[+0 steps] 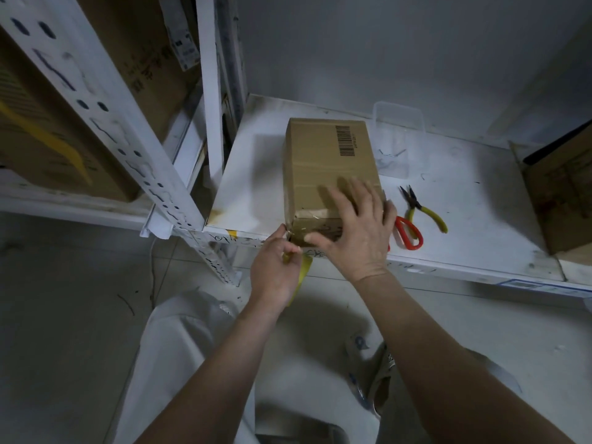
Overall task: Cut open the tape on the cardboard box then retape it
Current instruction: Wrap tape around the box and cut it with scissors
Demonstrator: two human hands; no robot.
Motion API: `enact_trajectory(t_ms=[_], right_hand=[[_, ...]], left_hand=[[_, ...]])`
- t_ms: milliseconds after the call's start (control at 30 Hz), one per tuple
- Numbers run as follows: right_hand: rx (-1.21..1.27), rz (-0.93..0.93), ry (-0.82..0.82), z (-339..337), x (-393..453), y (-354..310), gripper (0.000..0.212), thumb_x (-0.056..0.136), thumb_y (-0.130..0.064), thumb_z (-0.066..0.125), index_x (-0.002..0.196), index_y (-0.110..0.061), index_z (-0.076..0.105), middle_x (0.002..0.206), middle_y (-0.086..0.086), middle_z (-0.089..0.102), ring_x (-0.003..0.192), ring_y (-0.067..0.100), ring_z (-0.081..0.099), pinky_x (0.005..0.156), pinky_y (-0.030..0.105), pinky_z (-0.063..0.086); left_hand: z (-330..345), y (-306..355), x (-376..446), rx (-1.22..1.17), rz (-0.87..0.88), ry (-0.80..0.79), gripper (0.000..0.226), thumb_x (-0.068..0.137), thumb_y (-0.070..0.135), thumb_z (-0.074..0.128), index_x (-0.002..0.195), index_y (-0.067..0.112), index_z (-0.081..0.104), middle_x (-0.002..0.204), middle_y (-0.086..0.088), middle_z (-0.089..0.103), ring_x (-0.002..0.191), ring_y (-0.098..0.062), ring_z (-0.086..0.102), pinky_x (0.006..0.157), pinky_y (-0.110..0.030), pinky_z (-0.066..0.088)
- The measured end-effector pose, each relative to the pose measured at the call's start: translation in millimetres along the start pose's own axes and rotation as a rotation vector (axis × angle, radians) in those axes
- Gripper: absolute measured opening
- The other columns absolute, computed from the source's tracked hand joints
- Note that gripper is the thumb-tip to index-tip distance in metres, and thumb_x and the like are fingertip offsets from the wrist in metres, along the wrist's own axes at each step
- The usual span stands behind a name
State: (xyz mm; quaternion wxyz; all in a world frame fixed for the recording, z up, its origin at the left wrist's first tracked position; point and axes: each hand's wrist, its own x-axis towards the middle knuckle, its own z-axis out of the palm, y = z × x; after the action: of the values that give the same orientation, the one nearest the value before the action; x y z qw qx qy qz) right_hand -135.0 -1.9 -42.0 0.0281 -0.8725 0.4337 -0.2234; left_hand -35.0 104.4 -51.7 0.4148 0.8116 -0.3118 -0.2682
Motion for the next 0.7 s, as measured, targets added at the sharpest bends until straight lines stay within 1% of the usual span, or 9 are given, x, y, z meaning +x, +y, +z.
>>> enact_trajectory(t_ms=[100, 200, 233, 300, 400, 467, 533, 633, 700], right_hand=[[-0.050, 0.017, -0.045, 7, 5, -2, 0.078, 0.061, -0.056, 0.076, 0.129, -0.030, 0.049, 0.139, 0.009, 0.048, 0.130, 0.034, 0.040, 0.103, 0.059, 0.025], [-0.111, 0.016, -0.039, 11, 2, 2, 0.091, 0.052, -0.045, 0.086, 0.130, -0.030, 0.041, 0.138, 0.008, 0.048, 0.130, 0.033, 0.040, 0.103, 0.061, 0.025], [-0.115, 0.024, -0.034, 12, 2, 0, 0.093, 0.049, -0.046, 0.086, 0.129, -0.029, 0.041, 0.138, 0.008, 0.048, 0.130, 0.033, 0.039, 0.104, 0.062, 0.024], [-0.114, 0.080, -0.028, 14, 3, -9, 0.092, 0.047, -0.061, 0.080, 0.125, -0.025, 0.047, 0.137, 0.009, 0.047, 0.131, 0.033, 0.038, 0.103, 0.063, 0.020], [-0.144, 0.193, -0.058, 12, 9, -29, 0.091, 0.047, -0.076, 0.068, 0.116, -0.020, 0.053, 0.136, 0.010, 0.047, 0.132, 0.033, 0.036, 0.102, 0.069, 0.014], [-0.165, 0.187, -0.075, 13, 8, -30, 0.086, 0.049, -0.072, 0.071, 0.116, -0.021, 0.054, 0.136, 0.009, 0.047, 0.132, 0.032, 0.037, 0.100, 0.070, 0.015], [-0.163, 0.126, -0.073, 13, 5, -21, 0.081, 0.054, -0.060, 0.078, 0.121, -0.022, 0.052, 0.138, 0.007, 0.047, 0.133, 0.030, 0.036, 0.099, 0.069, 0.019], [-0.081, 0.080, -0.092, 11, 4, -10, 0.076, 0.061, -0.040, 0.082, 0.127, -0.024, 0.049, 0.143, 0.003, 0.042, 0.137, 0.027, 0.031, 0.102, 0.067, 0.016], [-0.034, 0.044, -0.082, 8, 4, -6, 0.069, 0.064, -0.042, 0.078, 0.126, -0.024, 0.051, 0.143, 0.001, 0.043, 0.137, 0.025, 0.031, 0.103, 0.067, 0.017]], left_hand=[[-1, -2, 3, 0.023, 0.027, -0.022, 0.027, 0.088, 0.013, 0.062, 0.068, 0.027, 0.051, 0.147, 0.006, 0.043, 0.130, -0.011, 0.046, 0.094, -0.009, 0.026], [1, -3, 4, 0.046, 0.049, -0.026, 0.017, 0.087, 0.013, 0.062, 0.074, 0.021, 0.056, 0.147, 0.005, 0.042, 0.131, -0.012, 0.045, 0.090, -0.005, 0.024], [2, -3, 4, 0.054, 0.054, -0.022, 0.013, 0.088, 0.014, 0.062, 0.076, 0.019, 0.058, 0.148, 0.005, 0.042, 0.130, -0.011, 0.045, 0.087, -0.003, 0.023], [2, -3, 3, 0.067, 0.046, -0.014, 0.009, 0.088, 0.015, 0.062, 0.080, 0.017, 0.060, 0.148, 0.007, 0.041, 0.130, -0.010, 0.045, 0.084, -0.004, 0.023], [3, -2, 1, 0.055, 0.037, -0.013, 0.009, 0.086, 0.011, 0.061, 0.079, 0.017, 0.060, 0.148, 0.007, 0.040, 0.130, -0.009, 0.045, 0.086, -0.007, 0.025], [3, -1, 0, 0.050, 0.032, -0.014, 0.006, 0.086, 0.011, 0.061, 0.081, 0.014, 0.063, 0.148, 0.006, 0.040, 0.130, -0.009, 0.045, 0.089, -0.008, 0.025], [3, -1, 0, 0.048, 0.030, -0.013, 0.005, 0.088, 0.015, 0.061, 0.083, 0.013, 0.064, 0.148, 0.007, 0.040, 0.129, -0.009, 0.045, 0.089, -0.007, 0.025], [2, 1, -1, 0.034, 0.019, -0.010, 0.006, 0.088, 0.016, 0.061, 0.083, 0.014, 0.063, 0.148, 0.008, 0.041, 0.128, -0.009, 0.046, 0.089, -0.008, 0.026], [3, 4, -5, 0.017, 0.014, -0.013, 0.007, 0.088, 0.015, 0.061, 0.081, 0.016, 0.062, 0.147, 0.008, 0.041, 0.129, -0.009, 0.045, 0.090, -0.009, 0.026]])
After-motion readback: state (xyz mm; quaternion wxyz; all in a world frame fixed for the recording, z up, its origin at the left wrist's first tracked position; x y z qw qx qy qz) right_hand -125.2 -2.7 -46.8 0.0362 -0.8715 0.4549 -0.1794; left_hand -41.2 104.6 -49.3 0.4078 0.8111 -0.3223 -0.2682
